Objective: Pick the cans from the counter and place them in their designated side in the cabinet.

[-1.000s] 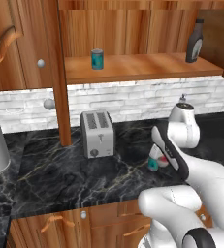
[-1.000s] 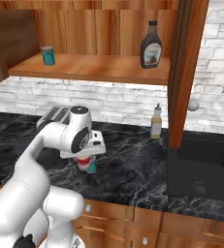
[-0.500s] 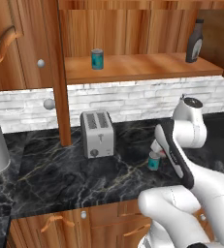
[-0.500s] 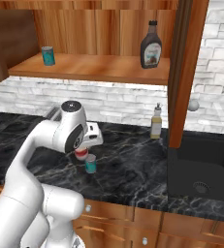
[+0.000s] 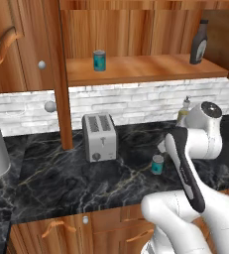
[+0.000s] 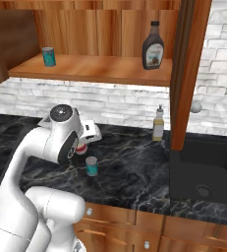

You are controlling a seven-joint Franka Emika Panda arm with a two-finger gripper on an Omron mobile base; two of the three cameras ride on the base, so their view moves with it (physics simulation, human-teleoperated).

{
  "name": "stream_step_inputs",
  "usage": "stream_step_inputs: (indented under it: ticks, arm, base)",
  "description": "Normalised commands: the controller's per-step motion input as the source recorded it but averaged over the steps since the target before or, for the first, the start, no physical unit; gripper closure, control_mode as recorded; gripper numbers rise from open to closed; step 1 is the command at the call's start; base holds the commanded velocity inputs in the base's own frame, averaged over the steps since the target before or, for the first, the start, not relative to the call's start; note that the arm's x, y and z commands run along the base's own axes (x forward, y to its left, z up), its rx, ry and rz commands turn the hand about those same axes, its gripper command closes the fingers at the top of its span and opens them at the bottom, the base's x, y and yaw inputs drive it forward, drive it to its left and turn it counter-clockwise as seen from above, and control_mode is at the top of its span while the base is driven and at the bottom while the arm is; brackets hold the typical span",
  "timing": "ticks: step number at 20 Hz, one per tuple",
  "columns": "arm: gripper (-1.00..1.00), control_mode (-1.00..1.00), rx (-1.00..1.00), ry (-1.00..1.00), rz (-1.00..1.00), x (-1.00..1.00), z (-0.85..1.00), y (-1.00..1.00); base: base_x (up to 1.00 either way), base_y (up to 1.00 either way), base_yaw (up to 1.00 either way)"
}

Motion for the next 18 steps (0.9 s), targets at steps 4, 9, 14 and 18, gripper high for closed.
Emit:
stream_step_inputs:
  ticks: [4, 9, 14, 18]
  arm:
    - [1.00, -1.00, 0.00, -0.19, 0.00, -0.05, 0.37, 0.04]
    - [1.00, -1.00, 0.00, -0.17, 0.00, -0.04, 0.36, 0.02]
    - [1.00, -1.00, 0.01, -0.06, 0.01, -0.07, 0.40, 0.00]
    - [1.00, -1.00, 0.00, -0.10, 0.03, -0.22, 0.40, 0.02]
  base:
    - [0.00, 0.00, 0.00]
    - [0.00, 0.00, 0.00]
    - [0.00, 0.00, 0.00]
    - [0.00, 0.00, 0.00]
